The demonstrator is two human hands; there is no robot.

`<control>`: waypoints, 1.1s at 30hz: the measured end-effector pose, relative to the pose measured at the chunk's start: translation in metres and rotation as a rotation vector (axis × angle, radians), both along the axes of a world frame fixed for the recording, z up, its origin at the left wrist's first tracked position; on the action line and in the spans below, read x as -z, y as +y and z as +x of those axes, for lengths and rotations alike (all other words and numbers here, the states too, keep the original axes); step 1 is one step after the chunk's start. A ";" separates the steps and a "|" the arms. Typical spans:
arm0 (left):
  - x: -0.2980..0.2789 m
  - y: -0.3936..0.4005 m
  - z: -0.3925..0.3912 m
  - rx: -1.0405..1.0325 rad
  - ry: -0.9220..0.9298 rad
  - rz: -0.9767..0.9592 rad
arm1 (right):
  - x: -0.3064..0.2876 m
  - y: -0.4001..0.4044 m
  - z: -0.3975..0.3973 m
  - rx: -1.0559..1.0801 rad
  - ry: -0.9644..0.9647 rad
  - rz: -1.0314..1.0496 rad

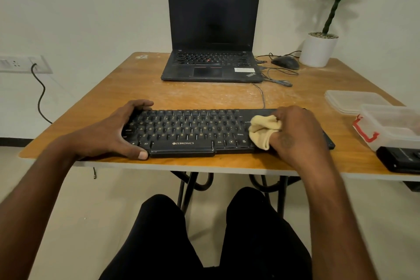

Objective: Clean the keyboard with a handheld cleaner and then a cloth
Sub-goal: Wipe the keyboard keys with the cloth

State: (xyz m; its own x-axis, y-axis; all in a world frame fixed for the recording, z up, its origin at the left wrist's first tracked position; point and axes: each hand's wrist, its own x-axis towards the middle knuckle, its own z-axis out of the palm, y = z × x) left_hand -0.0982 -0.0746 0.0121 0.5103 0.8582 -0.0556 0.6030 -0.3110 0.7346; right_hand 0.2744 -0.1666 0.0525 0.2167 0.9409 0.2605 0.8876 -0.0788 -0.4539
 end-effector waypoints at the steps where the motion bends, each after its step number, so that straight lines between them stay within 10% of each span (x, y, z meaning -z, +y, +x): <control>1: 0.000 0.000 0.000 -0.002 0.001 0.001 | 0.001 0.001 -0.007 -0.020 0.010 -0.005; 9: 0.000 0.001 0.001 -0.001 0.006 -0.003 | 0.008 0.002 -0.056 -0.252 0.034 0.013; 33: -0.001 -0.001 0.002 -0.005 0.004 -0.006 | 0.010 0.009 -0.013 -0.017 -0.003 0.044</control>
